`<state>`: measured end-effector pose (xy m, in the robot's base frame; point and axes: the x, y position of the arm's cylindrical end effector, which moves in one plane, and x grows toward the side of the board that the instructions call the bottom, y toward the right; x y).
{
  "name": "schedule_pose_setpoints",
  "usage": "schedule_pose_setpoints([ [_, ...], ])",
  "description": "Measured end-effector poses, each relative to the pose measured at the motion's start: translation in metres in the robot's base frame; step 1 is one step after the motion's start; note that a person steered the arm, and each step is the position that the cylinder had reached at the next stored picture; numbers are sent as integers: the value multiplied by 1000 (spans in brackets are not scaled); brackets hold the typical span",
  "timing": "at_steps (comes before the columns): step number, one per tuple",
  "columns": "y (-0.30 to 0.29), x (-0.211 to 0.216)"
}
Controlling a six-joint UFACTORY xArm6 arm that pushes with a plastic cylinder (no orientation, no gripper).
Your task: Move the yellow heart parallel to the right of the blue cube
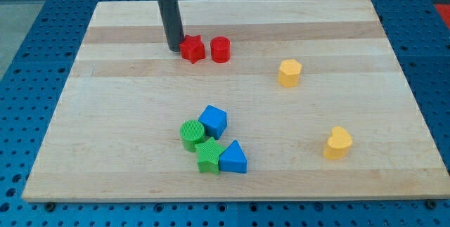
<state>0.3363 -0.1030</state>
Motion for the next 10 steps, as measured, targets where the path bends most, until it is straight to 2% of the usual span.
schedule_pose_setpoints([
  [4, 2, 28],
  [5, 18, 73],
  [6, 47, 97],
  [7, 76, 102],
  [8, 141, 117],
  [9, 184, 174],
  [10, 184, 263],
])
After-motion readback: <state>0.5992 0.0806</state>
